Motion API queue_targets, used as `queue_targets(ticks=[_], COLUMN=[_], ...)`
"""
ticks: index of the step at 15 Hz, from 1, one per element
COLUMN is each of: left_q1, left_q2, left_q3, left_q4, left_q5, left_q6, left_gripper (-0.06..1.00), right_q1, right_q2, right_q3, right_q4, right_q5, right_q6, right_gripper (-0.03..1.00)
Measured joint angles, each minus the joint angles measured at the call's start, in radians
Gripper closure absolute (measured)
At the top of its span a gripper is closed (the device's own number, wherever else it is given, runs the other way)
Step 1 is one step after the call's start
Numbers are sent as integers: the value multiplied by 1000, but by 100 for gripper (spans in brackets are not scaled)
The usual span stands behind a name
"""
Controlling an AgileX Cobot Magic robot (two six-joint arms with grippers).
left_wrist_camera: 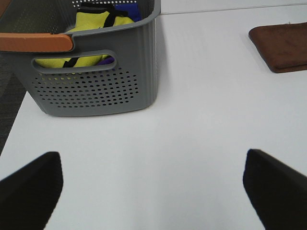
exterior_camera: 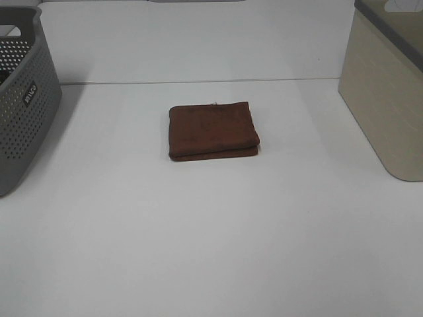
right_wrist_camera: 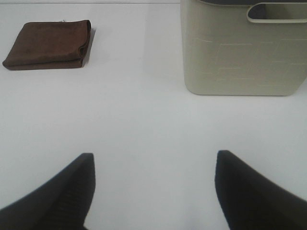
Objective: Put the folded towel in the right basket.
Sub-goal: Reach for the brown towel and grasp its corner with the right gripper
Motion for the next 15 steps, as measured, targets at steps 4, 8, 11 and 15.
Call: queue_targets(ticks=[4,8,11,15], left_q1=[0,0,0,0], left_q2=[0,0,0,0], left_q3=[0,0,0,0], left_q4=[0,0,0,0], left_q5=[0,0,0,0], left_q6=[0,0,0,0], left_gripper=[-2,-2,-2,-2], right_q1=[0,0,0,0], right_q2=[362,680,966,1255], right_q3=[-148,-329,-554,-857], right_q4=[0,5,57,194], right_q5=[-246,-343,-347,-255], right_q6=[0,0,-13,-113], right_gripper=[29,29,29,29])
